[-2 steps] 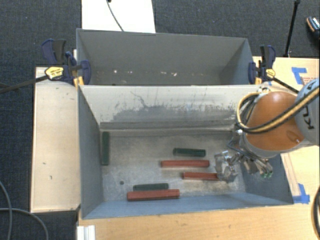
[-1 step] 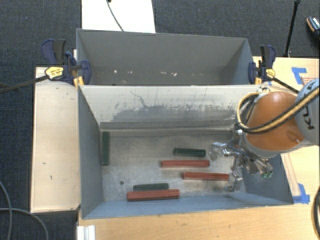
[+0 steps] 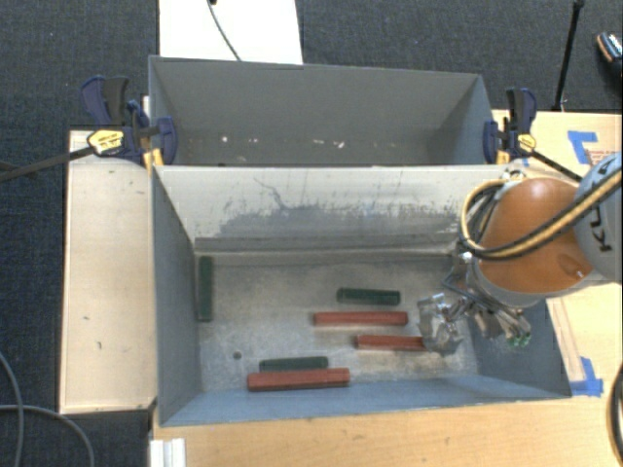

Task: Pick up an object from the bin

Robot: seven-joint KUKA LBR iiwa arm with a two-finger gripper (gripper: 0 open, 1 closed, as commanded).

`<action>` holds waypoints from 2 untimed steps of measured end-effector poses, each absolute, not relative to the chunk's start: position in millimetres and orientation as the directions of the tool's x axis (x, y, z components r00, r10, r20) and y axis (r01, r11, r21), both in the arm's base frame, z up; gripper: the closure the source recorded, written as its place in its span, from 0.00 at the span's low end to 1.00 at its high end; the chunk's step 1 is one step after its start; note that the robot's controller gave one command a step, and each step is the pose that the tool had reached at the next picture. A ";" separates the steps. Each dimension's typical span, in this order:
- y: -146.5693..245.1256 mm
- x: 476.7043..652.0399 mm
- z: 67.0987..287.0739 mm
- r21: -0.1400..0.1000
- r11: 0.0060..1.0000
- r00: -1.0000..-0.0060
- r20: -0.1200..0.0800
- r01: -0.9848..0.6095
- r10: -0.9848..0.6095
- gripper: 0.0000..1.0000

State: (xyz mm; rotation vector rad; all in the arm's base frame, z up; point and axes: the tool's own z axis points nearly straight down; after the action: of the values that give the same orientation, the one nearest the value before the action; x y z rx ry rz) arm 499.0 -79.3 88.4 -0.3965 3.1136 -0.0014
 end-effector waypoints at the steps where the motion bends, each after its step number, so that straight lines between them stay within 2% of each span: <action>1: -79.3 499.0 88.4 -0.001 0.968 -0.968 -0.003 -0.252 -0.252 0.00; 2: -79.2 499.0 88.4 -0.001 0.967 -0.967 -0.003 -0.253 -0.253 1.00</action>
Offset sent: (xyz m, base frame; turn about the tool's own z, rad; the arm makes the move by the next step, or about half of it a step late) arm 0.0000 0.0000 0.0000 0.0000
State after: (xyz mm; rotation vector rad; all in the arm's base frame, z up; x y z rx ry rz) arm 499.0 -79.2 88.4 -0.4006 3.1130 -0.0015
